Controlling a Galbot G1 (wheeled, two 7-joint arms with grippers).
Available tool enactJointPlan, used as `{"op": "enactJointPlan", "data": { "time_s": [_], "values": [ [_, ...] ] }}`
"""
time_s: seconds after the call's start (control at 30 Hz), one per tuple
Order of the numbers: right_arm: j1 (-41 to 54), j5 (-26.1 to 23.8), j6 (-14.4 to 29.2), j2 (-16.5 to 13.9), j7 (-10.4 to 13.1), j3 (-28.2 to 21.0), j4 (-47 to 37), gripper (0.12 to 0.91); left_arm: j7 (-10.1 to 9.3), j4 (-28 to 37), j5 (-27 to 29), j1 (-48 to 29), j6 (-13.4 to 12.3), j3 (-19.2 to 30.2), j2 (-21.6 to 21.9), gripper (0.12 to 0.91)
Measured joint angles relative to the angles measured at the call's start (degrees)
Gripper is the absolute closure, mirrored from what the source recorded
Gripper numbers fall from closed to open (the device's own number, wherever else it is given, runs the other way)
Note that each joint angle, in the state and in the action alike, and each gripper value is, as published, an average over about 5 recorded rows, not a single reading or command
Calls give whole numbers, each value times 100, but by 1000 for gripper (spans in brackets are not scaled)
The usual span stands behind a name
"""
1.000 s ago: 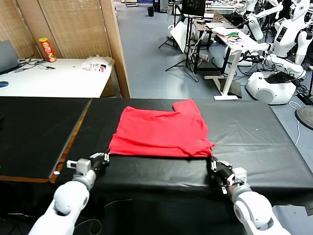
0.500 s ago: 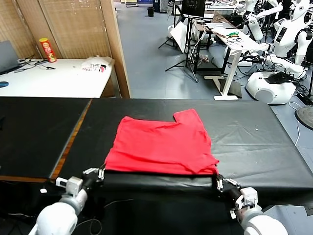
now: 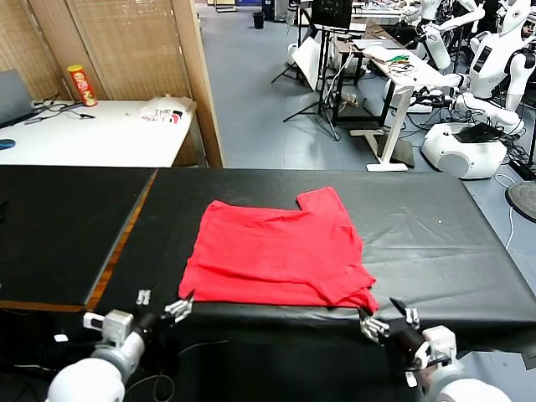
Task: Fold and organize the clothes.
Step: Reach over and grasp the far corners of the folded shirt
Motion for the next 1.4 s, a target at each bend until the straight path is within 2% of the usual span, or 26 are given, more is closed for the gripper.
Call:
{"op": "enactJointPlan", "data": {
  "time_s": [0.13, 0.3, 0.47, 0.63, 0.77, 0.93, 1.1, 1.4],
  "values": [
    [1217, -10, 94, -41, 42, -544, -889, 227, -21, 317, -289, -773, 39, 184, 50, 232],
    [2698, -9, 75, 80, 136, -1394, -2189, 227, -61, 1107, -583, -2001, 76, 646, 164, 232],
    [3897, 20, 67, 354, 180, -2123, -3484, 227, -54, 2110, -764, -3190, 118, 1187, 147, 232],
    [4720, -32, -13, 785, 227, -2597, -4705, 227, 37, 3161, -815, -4159, 179, 1687, -33, 232],
    [5124, -125, -209, 1153, 228, -2743, -5448, 227, 75, 3943, -711, -4703, 227, 1984, -235, 232],
    [5350, -331, -389, 1498, 223, -2802, -5992, 227, 105, 4721, -570, -5169, 300, 2207, -508, 232],
    [5417, -414, -417, 1672, 182, -2809, -6277, 227, 179, 5232, -601, -5435, 322, 2264, -713, 232],
    [5445, -453, -417, 1806, 126, -2715, -6511, 229, 349, 5620, -628, -5642, 391, 2443, -951, 232]
  ]
}}
